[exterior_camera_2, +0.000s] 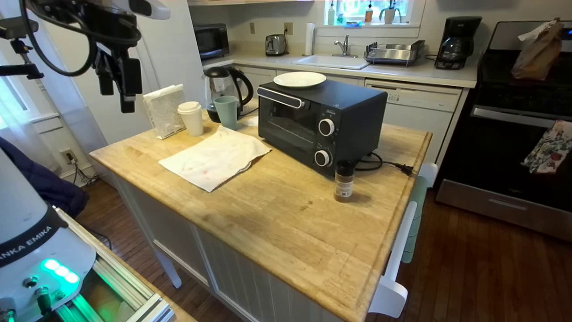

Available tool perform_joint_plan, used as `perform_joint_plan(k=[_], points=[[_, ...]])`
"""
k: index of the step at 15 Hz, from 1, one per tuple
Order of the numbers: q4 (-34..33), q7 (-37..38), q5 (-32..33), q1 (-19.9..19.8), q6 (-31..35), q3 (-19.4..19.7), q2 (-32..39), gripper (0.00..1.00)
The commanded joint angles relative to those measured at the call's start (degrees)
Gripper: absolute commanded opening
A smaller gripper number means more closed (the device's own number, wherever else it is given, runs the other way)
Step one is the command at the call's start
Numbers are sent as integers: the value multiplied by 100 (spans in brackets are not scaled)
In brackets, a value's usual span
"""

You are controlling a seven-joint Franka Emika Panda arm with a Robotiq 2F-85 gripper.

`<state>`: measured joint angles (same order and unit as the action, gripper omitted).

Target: Put the container with a black lid on the white plate on top of the microwave

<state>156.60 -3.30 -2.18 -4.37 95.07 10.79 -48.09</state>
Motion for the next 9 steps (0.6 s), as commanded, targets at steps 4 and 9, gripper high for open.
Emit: perform_joint_plan(k=[4, 9], points=[[134, -432, 225, -250, -142, 108, -256, 100], [55, -1487, 1573, -1022, -530, 868, -434, 100]])
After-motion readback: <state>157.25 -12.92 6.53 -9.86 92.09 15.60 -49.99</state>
